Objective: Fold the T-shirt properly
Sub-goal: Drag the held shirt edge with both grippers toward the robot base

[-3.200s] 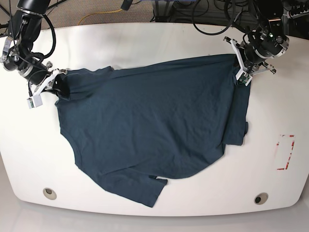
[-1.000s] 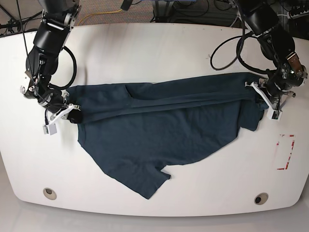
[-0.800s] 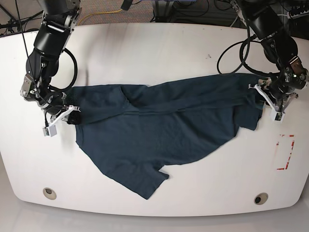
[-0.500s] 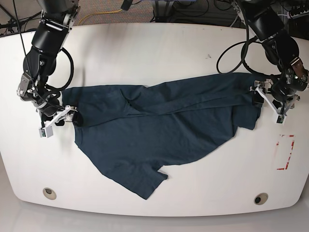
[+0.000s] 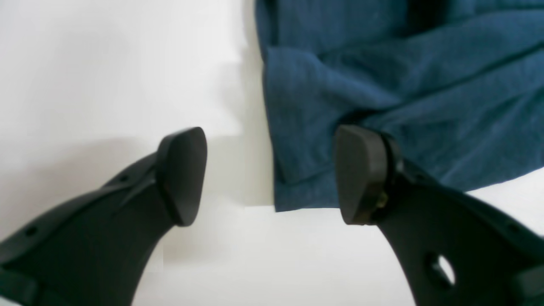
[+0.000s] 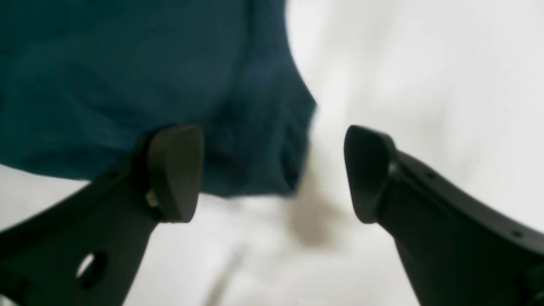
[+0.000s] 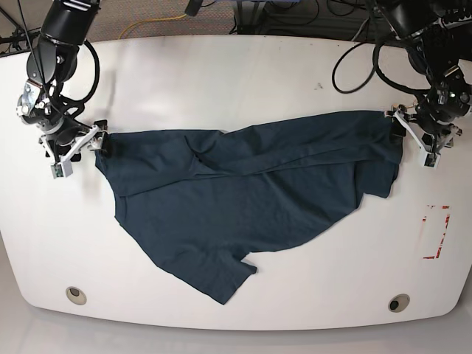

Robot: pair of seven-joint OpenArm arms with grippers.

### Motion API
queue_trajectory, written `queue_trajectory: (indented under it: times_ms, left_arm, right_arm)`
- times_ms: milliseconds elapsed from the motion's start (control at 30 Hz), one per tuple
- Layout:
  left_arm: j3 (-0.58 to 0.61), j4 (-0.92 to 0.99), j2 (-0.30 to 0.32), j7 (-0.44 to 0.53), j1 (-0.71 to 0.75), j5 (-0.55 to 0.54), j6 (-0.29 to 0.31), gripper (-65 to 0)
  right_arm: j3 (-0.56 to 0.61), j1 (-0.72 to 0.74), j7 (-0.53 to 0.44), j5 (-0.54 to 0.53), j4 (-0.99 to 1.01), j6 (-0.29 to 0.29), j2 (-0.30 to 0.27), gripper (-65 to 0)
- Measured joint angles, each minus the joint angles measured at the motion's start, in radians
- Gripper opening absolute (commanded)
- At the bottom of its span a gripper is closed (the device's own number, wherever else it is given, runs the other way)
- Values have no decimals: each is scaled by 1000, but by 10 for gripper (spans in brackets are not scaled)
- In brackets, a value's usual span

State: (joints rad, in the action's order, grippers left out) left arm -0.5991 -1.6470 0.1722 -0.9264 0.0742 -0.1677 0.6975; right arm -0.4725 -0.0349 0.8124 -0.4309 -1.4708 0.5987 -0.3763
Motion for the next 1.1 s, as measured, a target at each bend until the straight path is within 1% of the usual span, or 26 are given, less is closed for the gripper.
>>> queue_trajectory:
  times_ms: [133, 200, 300, 400, 433, 467, 533, 567, 600, 633, 733, 800, 867, 1000, 1100]
  left_arm:
    - [40, 28, -2, 61, 23, 5, 0, -215]
    - [45, 43, -2, 93, 28, 1, 0, -215]
    - [45, 93, 0, 121, 27, 2, 0, -217]
    - [46, 153, 0, 157, 28, 5, 0, -217]
    - [46, 164, 1, 174, 28, 5, 0, -218]
    - [44, 174, 3, 190, 28, 1, 0, -226]
    - [45, 187, 4, 197, 24, 1, 0, -265]
    - [45, 190, 4, 203, 23, 1, 0, -306]
    - [46, 193, 3, 210, 22, 1, 0, -361]
    - [46, 195, 3, 213, 23, -3, 0, -401]
    - [46, 198, 6, 214, 23, -3, 0, -569]
    - [45, 198, 6, 214, 23, -3, 0, -639]
    - [46, 198, 5, 213, 23, -7, 0, -646]
    - [46, 190, 8, 209, 29, -7, 0, -646]
    - [46, 155, 32, 198, 64, -6, 2, -646]
  right_arm:
    - [-2, 6, -20, 23, 33, 5, 2, -163]
    - [-2, 16, -34, 9, 67, 9, 3, -163]
    - [0, 14, -61, 30, 116, 4, 0, -163]
    - [2, 12, -62, 31, 147, 5, 2, -165]
    - [2, 13, -73, 26, 156, 5, 3, -179]
    - [2, 16, -84, 15, 167, 5, 4, -205]
    - [0, 23, -97, 18, 178, 5, 11, -262]
    - [-4, 25, -97, 21, 178, 3, 19, -309]
    - [-4, 27, -101, 24, 178, 0, 27, -374]
    - [-3, 27, -101, 22, 177, 3, 34, -419]
    - [2, 27, -101, 16, 177, 5, 44, -574]
    - [1, 24, -94, 12, 177, 5, 44, -644]
    - [1, 14, -95, 9, 169, 4, 44, -650]
    - [1, -44, -67, 19, 71, 5, 44, -650]
    - [-4, -94, -4, 13, -14, 8, 44, -650]
